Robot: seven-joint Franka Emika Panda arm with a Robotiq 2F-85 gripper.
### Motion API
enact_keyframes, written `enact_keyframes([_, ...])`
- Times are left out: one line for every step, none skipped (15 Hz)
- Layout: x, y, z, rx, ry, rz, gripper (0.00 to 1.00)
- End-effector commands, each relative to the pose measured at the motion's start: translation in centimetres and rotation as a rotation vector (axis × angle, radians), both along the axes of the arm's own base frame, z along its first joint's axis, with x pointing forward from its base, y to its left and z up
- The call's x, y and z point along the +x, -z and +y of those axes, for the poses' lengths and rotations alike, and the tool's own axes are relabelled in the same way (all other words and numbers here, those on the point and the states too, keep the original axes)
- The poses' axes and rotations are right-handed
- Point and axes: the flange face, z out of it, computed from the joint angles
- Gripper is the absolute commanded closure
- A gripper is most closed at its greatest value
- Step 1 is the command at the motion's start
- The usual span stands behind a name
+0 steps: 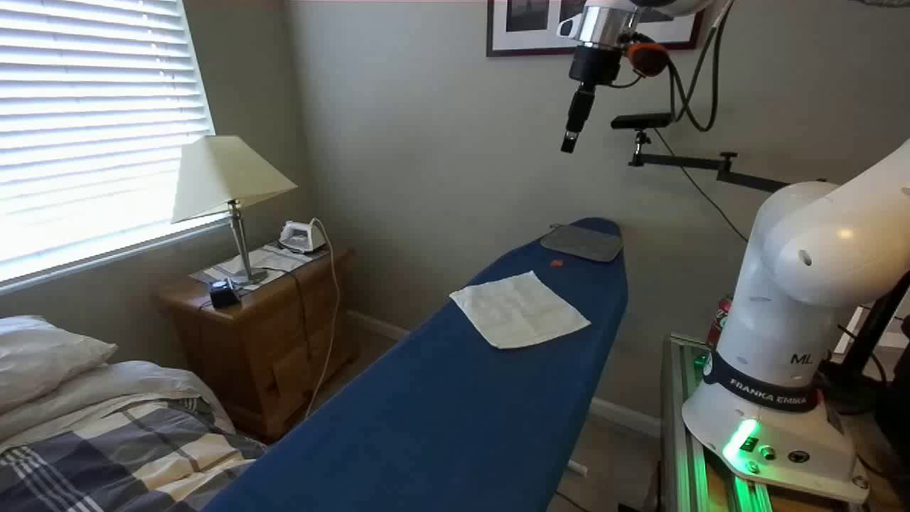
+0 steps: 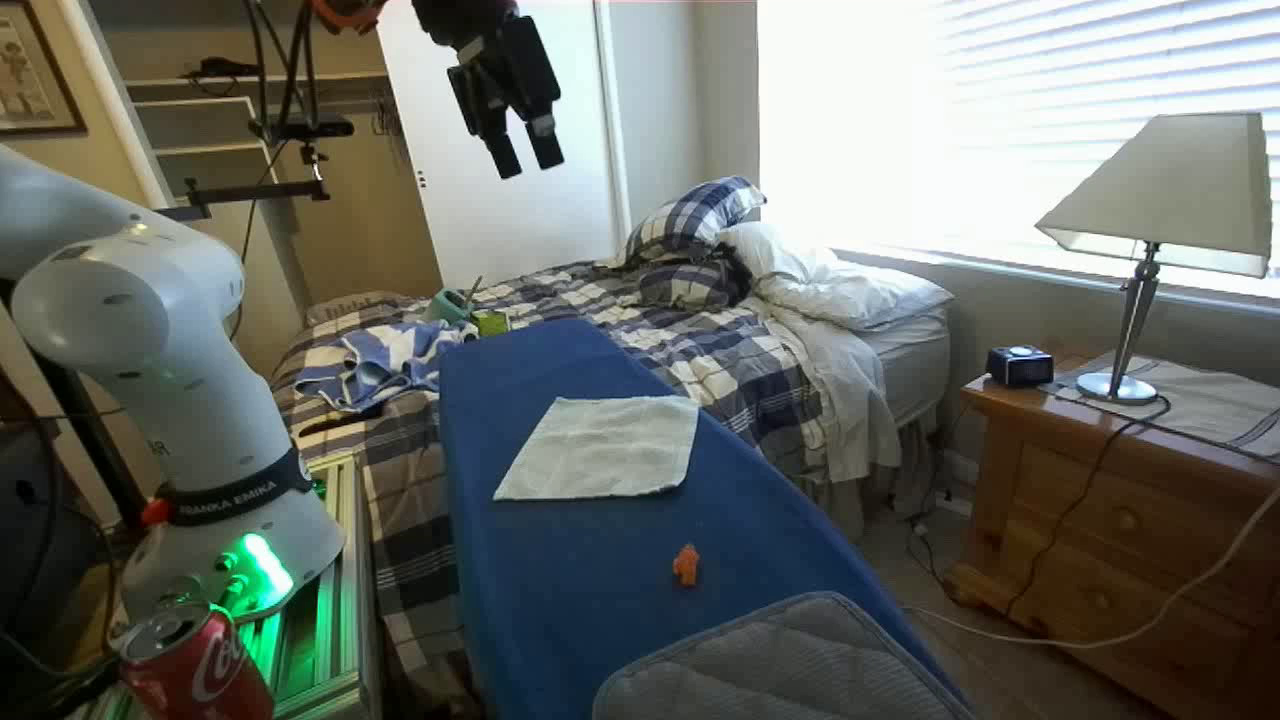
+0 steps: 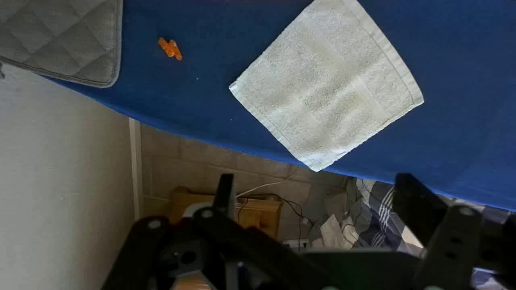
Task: Fold the cloth
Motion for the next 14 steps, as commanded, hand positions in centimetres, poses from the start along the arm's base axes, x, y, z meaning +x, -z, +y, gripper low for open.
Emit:
enact_keyframes([0.0,-0.1,0.0,0.000,0.000,0.000,0.00])
enact_keyframes([0.0,-0.1,0.0,0.000,0.000,0.000,0.00])
enact_keyframes([0.0,-0.1,0.0,0.000,0.000,0.000,0.00])
enact_keyframes([0.0,-0.1,0.0,0.000,0.000,0.000,0.00])
enact_keyframes([0.0,-0.1,0.0,0.000,0.000,0.000,0.00])
enact_keyframes([0.0,-0.1,0.0,0.000,0.000,0.000,0.00])
enact_keyframes([0.0,-0.1,0.0,0.000,0.000,0.000,0.00])
enact_keyframes([0.0,-0.1,0.0,0.000,0.000,0.000,0.00])
enact_keyframes([0.4,1.0,0.3,0.017,-0.002,0.021,0.00])
enact_keyframes([1.1,2.3,1.1,0.029,0.005,0.035,0.00])
enact_keyframes([1.5,3.2,1.7,0.033,0.019,0.043,0.00])
enact_keyframes([2.0,4.4,2.6,0.036,0.027,0.056,0.00])
enact_keyframes([2.4,5.6,3.6,0.054,0.036,0.077,0.00])
enact_keyframes([2.9,6.7,4.4,0.056,0.052,0.089,0.00])
